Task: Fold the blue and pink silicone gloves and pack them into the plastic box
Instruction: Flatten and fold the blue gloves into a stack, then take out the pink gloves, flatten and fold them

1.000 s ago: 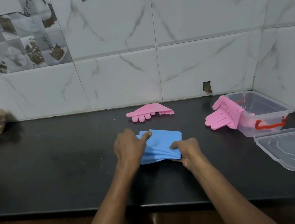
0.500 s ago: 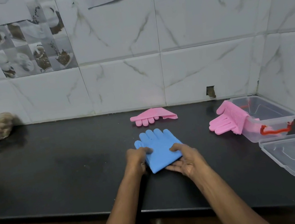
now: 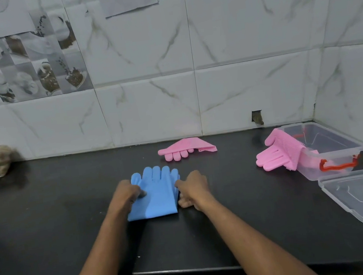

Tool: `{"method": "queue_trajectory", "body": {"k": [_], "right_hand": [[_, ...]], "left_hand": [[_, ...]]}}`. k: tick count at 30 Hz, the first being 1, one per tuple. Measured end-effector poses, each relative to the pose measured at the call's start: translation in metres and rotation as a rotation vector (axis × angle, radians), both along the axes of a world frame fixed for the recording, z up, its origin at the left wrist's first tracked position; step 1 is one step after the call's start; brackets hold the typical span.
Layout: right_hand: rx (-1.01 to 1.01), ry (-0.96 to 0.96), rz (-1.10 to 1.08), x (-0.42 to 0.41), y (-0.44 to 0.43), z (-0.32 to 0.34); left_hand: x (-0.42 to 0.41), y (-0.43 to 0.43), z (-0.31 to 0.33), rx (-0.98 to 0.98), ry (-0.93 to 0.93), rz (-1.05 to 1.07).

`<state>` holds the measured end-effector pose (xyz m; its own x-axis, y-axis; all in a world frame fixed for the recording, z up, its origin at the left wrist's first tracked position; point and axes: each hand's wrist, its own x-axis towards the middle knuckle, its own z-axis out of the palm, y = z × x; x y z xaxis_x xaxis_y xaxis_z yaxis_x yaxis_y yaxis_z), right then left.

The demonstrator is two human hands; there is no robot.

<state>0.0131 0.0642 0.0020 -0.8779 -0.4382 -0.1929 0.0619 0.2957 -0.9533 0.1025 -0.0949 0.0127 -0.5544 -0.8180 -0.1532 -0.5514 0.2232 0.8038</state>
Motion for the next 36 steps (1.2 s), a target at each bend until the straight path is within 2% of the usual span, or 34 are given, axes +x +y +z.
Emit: {"method": "queue_trajectory", "body": {"k": [3, 8, 10, 12, 14, 16, 22, 28, 30, 34, 36], "right_hand": [[0.195, 0.199, 0.034, -0.011, 0.022, -0.002], [0.358, 0.493, 0.044, -0.057, 0.091, -0.008], [0.436, 0.627, 0.063, -0.080, 0.117, -0.005], [0.449, 0.718, 0.055, -0.097, 0.135, -0.006], [0.370, 0.716, 0.041, -0.105, 0.143, -0.013], [0.335, 0.724, 0.005, -0.111, 0.141, -0.020], [0.416, 0.847, 0.033, -0.120, 0.134, -0.029], [0.426, 0.851, 0.045, -0.124, 0.133, -0.033], [0.408, 0.853, 0.034, -0.126, 0.133, -0.035], [0.282, 0.842, -0.033, -0.130, 0.132, -0.037], [0.197, 0.774, -0.074, -0.130, 0.133, -0.036]], "left_hand": [[-0.010, -0.001, 0.002, -0.086, -0.076, -0.032], [-0.020, -0.006, -0.004, -0.164, -0.203, -0.004], [-0.031, -0.006, 0.003, -0.284, -0.300, 0.020], [-0.053, -0.001, 0.013, -0.459, -0.271, 0.044], [-0.083, 0.011, 0.027, -0.612, -0.127, -0.107], [-0.116, 0.022, 0.036, -0.695, -0.080, -0.270], [-0.196, 0.038, 0.015, -0.846, -0.316, -0.670], [-0.233, 0.038, 0.002, -0.820, -0.504, -0.684], [-0.237, 0.040, 0.005, -0.780, -0.438, -0.635], [-0.230, 0.056, 0.036, -0.847, 0.021, -0.440], [-0.215, 0.069, 0.051, -0.866, 0.178, -0.447]]}}
